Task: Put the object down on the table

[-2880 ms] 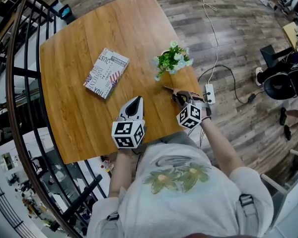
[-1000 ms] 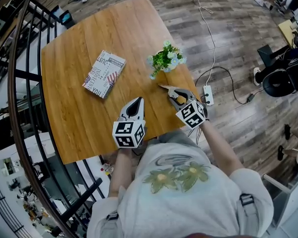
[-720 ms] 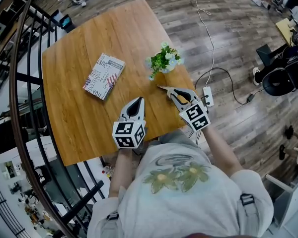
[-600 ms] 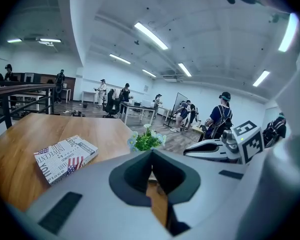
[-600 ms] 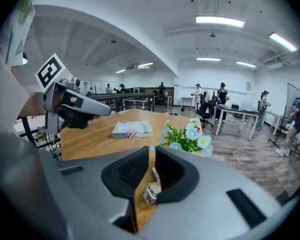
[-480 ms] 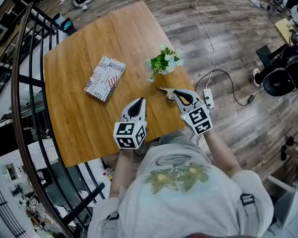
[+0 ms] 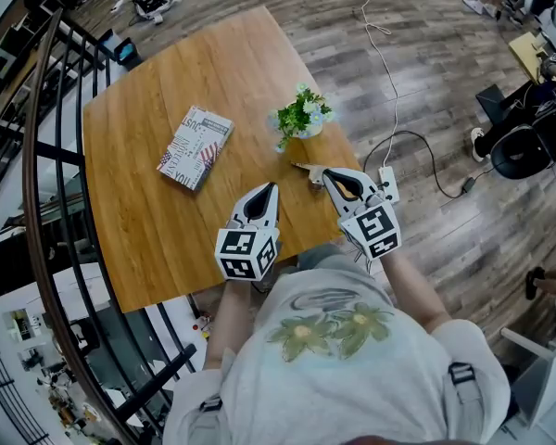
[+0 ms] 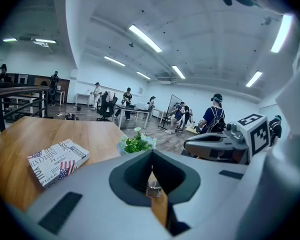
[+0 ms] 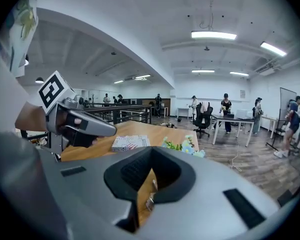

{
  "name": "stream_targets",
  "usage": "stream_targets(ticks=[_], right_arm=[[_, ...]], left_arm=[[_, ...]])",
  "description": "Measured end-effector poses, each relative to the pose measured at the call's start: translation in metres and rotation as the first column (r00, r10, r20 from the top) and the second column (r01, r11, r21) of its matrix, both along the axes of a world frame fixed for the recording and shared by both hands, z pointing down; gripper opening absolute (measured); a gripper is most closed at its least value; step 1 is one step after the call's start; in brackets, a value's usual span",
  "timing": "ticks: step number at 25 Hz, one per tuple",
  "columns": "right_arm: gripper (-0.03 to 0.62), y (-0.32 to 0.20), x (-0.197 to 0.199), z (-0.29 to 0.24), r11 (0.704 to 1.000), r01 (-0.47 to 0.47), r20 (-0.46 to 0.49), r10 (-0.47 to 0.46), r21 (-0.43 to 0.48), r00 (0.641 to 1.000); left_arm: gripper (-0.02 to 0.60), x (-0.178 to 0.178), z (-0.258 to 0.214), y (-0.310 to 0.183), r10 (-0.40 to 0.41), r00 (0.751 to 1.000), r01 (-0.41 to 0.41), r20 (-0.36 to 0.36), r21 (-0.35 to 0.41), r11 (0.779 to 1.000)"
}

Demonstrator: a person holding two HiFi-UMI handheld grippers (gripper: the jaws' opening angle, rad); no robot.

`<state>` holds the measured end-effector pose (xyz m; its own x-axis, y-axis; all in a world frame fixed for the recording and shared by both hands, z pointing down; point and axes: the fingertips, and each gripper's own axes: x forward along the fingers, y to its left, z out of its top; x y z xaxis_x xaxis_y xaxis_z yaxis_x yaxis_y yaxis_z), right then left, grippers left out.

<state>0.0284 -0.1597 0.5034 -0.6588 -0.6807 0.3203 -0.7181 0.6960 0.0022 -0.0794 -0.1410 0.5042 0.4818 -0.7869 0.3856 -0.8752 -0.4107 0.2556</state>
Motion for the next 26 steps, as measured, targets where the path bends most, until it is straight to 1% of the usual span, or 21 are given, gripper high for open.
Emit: stream_targets(ticks=[9,26], right_arm=[[0.005,0.009,0.003,0.002,1.000,-0.004,-0.005,0.004,-0.018,1.000],[0.005,0.016,0.007,0.004,0.999,-0.013,-0.012,0.013,-0.037,1.000]], left_arm=[[0.015,0.006,-0.001,0.006,0.015,1.000,-0.015,0.000,0.005,1.000],[0.015,0.010,-0.001,0.014,0.020,1.000,-0.020,0.009,0.002,1.000]])
